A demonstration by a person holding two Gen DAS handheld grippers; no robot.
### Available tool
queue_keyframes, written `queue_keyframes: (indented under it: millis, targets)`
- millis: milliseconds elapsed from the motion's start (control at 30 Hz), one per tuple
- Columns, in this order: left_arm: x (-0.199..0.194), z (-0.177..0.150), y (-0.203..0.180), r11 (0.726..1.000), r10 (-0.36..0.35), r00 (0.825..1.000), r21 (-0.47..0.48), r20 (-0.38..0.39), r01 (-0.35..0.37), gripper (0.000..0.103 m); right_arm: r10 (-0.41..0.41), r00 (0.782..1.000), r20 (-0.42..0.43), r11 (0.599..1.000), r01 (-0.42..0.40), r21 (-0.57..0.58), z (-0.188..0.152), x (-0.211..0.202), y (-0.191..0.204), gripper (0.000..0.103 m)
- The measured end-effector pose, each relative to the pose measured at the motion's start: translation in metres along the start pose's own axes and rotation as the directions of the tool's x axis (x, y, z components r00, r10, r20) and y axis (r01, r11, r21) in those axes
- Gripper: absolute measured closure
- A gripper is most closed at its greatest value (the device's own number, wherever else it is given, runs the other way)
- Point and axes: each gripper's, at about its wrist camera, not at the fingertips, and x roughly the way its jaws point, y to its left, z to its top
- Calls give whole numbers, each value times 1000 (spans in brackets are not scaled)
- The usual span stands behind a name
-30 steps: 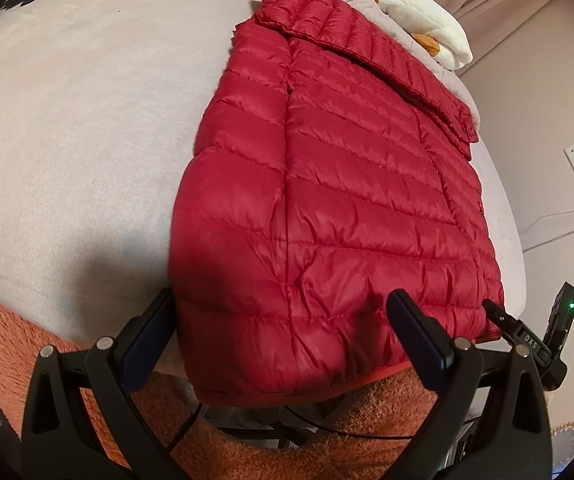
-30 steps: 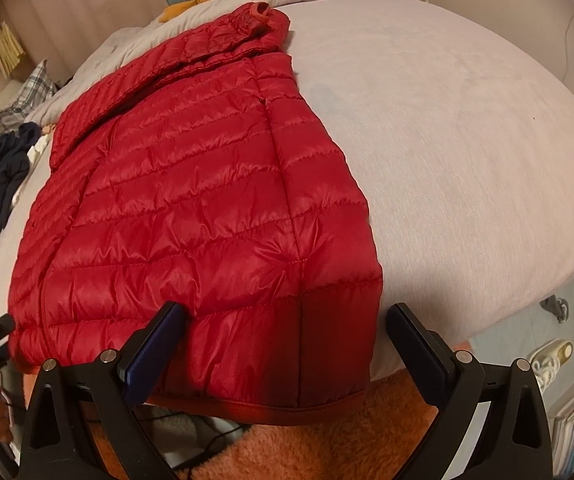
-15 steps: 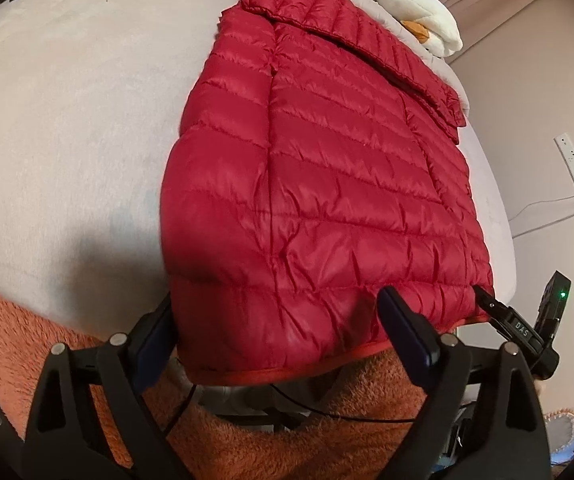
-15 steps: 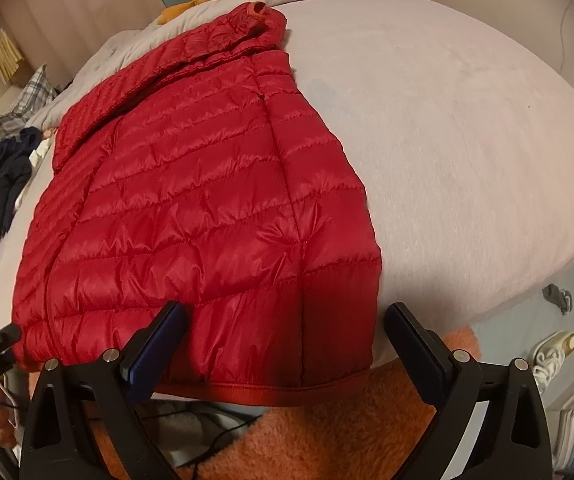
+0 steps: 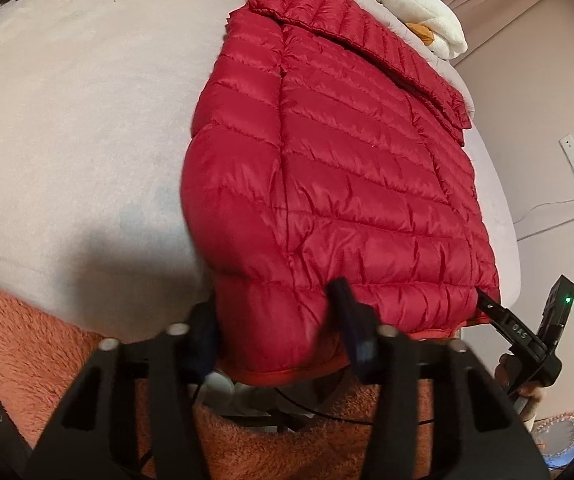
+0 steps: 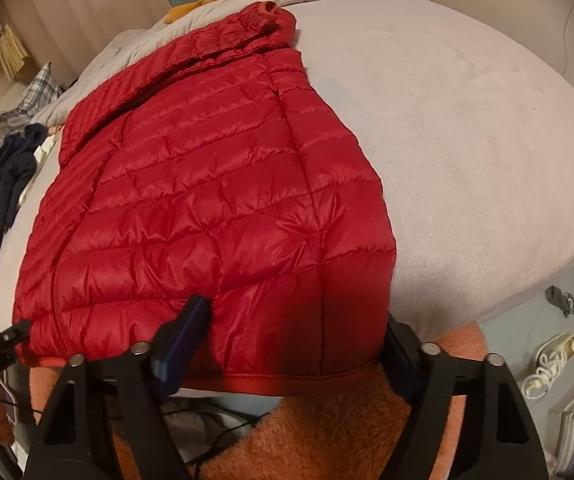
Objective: Fold large clothes
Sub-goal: 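Close both grippers on the jacket hem, then lift the hem with both grippers and fold it toward the collar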
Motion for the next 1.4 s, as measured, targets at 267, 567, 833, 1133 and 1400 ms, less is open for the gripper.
queue_keyframes:
  millis: [267, 567, 833, 1133, 1400]
  targets:
    - [-17, -2, -23, 998, -30, 997, 55, 74, 26, 86, 88, 995, 42, 996, -87, -23, 6, -9, 10, 83]
    - [-53, 13, -42, 995, -84, 979, 66, 184, 73, 88, 162, 974, 160, 986, -154, -59, 20, -43, 16, 86]
    - [-72, 20, -56, 994, -95, 963, 84, 253, 75, 88, 165, 957, 241, 982, -137, -129, 32, -60, 27, 86]
    - [-96, 25, -67, 989, -118, 936, 127, 331, 80, 88, 183, 933, 309, 975, -133, -176, 40, -79, 34, 88]
    - [-102, 27, -71, 988, -119, 929, 138, 350, 75, 88, 192, 919, 343, 971, -129, -199, 43, -89, 33, 88]
